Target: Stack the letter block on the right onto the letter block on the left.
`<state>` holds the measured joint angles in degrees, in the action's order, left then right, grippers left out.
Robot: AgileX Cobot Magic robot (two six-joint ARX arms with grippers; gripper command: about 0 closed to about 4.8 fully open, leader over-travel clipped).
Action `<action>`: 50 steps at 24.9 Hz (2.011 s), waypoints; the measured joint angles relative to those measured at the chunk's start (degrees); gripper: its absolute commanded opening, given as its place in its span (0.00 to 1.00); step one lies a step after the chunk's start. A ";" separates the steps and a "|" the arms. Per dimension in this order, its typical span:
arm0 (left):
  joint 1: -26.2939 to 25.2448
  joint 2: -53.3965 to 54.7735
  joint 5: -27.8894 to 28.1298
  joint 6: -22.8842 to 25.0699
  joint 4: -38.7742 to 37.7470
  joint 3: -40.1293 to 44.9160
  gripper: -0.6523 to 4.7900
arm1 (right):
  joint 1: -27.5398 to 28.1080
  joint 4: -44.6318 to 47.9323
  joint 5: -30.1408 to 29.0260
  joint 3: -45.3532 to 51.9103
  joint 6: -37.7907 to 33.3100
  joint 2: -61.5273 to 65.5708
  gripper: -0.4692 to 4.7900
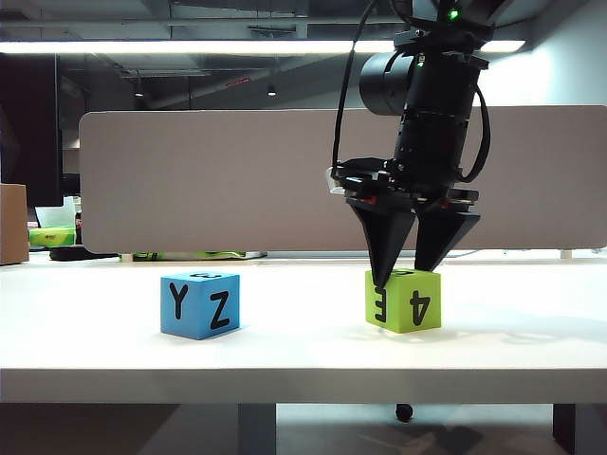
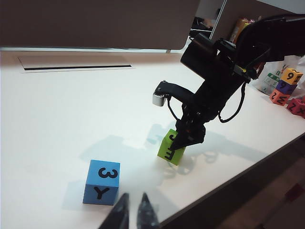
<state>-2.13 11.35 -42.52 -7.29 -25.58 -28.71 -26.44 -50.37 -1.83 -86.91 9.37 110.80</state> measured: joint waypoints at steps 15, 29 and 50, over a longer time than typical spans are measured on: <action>-0.02 -0.07 5.07 0.00 1.31 0.00 0.17 | -14.05 -5.55 -4.50 -26.16 -2.36 2.86 0.62; -0.02 -0.13 5.86 0.00 1.73 -2.58 0.17 | -17.16 -13.03 -2.78 -35.69 -0.31 15.50 0.62; -0.02 -0.11 6.75 0.02 1.51 -2.58 0.17 | -17.51 -12.55 -4.22 -35.76 1.22 16.17 0.85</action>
<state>-2.15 11.25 -35.77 -7.27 -24.08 -31.29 -43.94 -62.92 -6.04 -122.67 10.59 126.98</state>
